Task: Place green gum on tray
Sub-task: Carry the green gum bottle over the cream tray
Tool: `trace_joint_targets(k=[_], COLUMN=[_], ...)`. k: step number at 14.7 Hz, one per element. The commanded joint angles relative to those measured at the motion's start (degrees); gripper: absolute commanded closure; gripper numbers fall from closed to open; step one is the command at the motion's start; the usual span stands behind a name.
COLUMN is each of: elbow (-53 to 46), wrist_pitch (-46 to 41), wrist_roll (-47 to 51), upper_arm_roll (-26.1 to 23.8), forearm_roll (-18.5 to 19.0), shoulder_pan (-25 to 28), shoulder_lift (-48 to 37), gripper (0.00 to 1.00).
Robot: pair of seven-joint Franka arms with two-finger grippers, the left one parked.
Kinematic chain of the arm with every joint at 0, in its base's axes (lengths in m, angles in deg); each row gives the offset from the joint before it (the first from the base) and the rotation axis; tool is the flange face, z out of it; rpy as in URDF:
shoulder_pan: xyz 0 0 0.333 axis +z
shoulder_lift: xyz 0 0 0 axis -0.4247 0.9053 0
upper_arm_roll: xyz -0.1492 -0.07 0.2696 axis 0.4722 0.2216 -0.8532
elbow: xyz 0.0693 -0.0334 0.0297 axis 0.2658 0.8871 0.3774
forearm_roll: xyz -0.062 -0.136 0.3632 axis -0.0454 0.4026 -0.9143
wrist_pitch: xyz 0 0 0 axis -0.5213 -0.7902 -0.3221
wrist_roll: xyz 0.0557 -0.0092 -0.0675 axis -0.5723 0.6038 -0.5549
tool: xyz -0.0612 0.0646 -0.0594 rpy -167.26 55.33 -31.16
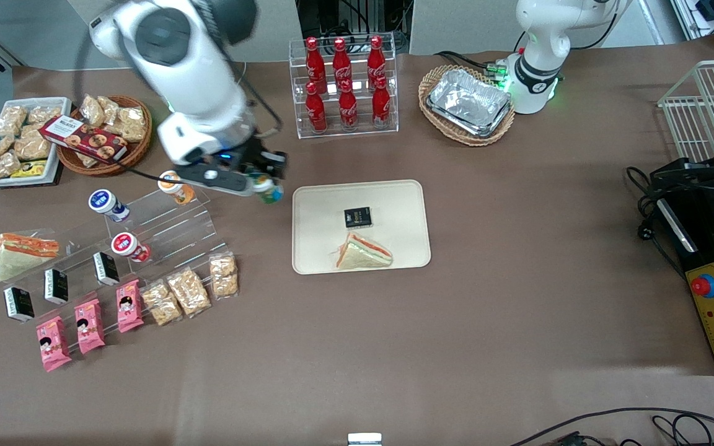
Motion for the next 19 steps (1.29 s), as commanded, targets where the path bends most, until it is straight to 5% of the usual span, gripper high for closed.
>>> trace_joint_targets(k=[1,7,16,17,18,19], elbow=[13.9,33.1,37.7,37.7,37.6,37.6], wrist_pitch=[14.0,37.8,49.7,50.0,50.1,50.1], wrist_roll=[5.9,8.8,10.9,11.7,12.0,12.0], upper_arm_roll=[0.6,0.5,0.6,0.6,0.6,0.6], forearm_roll=[-0.5,0.0,0.0,0.1,0.0,0.0], shoulder_pan=[4.5,8.4,12.5,12.6,12.8,12.8], shoulder_lift=[-0.6,0.4,8.0,8.2,8.5,8.6], gripper=[0.83,0.83,0.78,0.45,0.00,0.00])
